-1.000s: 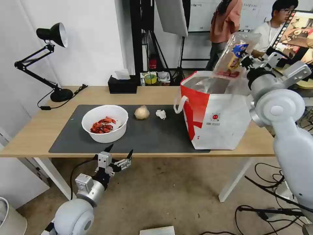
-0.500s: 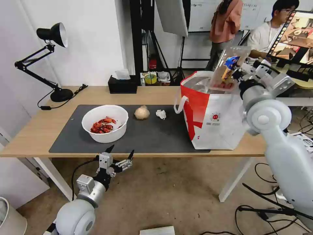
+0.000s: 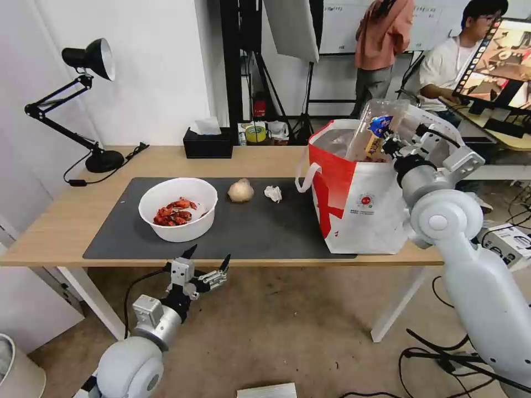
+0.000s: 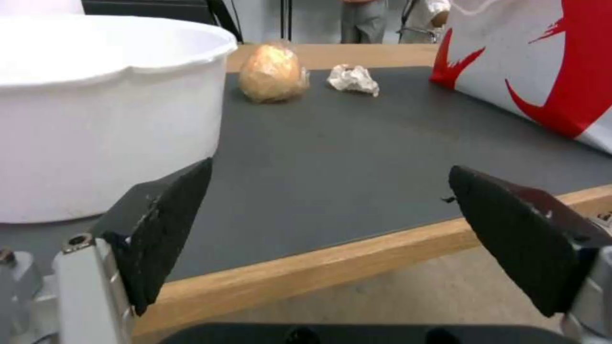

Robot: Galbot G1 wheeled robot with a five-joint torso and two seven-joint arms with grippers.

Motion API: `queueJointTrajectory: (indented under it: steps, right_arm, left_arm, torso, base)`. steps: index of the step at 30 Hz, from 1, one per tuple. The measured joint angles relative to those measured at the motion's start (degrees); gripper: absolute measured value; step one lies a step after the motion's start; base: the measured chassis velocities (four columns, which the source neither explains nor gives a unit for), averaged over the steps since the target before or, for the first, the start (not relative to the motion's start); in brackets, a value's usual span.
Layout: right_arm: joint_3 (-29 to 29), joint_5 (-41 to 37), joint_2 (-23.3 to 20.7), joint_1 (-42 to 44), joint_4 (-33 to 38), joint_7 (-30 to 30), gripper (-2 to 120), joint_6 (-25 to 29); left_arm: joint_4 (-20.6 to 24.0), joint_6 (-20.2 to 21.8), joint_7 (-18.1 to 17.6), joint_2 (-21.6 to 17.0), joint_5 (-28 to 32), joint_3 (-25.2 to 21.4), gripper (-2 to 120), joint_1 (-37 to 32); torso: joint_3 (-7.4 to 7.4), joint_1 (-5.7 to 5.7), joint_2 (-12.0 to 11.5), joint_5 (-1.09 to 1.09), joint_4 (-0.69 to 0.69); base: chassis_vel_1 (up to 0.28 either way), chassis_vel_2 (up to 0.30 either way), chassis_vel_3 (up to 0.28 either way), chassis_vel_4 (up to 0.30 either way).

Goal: Pick up the trash from the table and place it into the takeout bag.

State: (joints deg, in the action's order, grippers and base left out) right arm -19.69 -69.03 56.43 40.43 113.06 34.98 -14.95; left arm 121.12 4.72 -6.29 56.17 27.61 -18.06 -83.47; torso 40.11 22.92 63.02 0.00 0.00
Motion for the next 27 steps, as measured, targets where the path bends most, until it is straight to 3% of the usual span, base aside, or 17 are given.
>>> queueJointTrajectory:
  steps: [14,27]
  right_arm:
    - [-0.1,-1.9,0.7,1.0,0.4,1.5,0,-1.1]
    - [0.3,-2.6,0.4,0.4,0.0,1.9,50,-1.4]
  left_arm:
    - [-0.4,0.2,-0.1,0.2,-0.4,0.7,100,0.3]
    - [-0.4,0.4,-0.2,-0.3,-0.4,1.0,100,0.8]
  torso:
    - [0.0,0.0,0.0,0.0,0.0]
    - [0.0,0.0,0.0,0.0,0.0]
  base:
    - [0.0,0.0,0.0,0.0]
    - [0.0,0.0,0.0,0.0]
